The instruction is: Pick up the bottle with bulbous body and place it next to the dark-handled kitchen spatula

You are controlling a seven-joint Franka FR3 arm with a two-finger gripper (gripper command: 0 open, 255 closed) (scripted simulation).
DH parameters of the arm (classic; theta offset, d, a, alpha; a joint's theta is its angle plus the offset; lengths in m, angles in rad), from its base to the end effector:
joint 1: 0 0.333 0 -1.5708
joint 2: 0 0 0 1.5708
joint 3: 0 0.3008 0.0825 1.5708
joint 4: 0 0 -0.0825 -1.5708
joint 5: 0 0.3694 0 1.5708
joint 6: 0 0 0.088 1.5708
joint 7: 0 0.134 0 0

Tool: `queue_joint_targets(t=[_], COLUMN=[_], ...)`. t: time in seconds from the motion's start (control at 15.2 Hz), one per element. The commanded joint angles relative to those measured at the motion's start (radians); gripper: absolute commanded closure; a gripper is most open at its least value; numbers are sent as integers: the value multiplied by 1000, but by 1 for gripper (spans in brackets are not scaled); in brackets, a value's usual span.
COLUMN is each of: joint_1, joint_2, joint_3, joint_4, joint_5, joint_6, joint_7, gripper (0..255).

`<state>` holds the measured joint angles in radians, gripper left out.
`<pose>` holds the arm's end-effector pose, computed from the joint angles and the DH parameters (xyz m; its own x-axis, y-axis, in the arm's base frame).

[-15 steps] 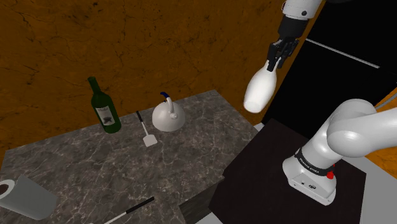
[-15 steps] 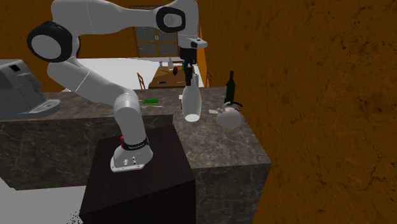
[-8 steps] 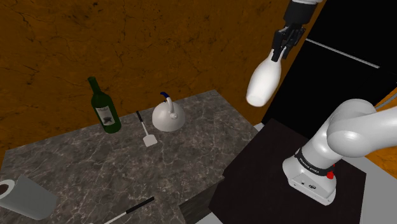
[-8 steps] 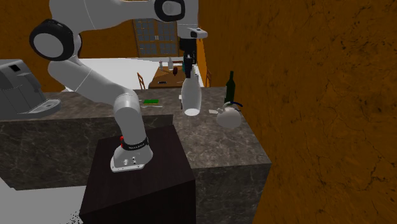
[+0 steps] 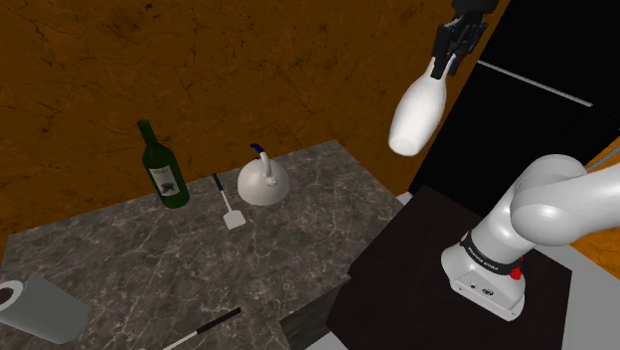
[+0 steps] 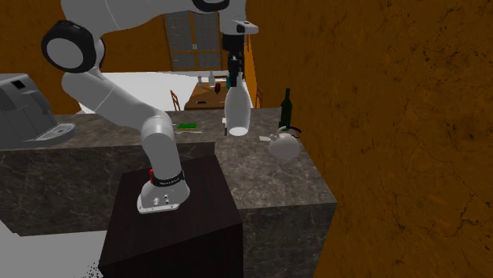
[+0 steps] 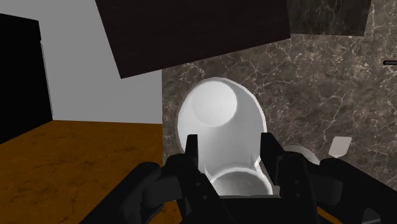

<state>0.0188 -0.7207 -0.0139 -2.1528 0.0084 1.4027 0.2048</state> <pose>0.3020 0.0012 0.6097 0.9806 -0.1935 -0.0324 -0.1940 -0.9809 -0.0111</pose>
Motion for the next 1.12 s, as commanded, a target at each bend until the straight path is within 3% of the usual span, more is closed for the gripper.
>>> queue_joint_targets(t=[0.0,0.53,1.06], joint_1=[5,47,79], joint_2=[14,127,308], joint_3=[19,160,299], joint_4=[5,-26,20], joint_5=[13,96,132], joint_6=[9,161,310], joint_7=[21,175,327], gripper=[255,255,255])
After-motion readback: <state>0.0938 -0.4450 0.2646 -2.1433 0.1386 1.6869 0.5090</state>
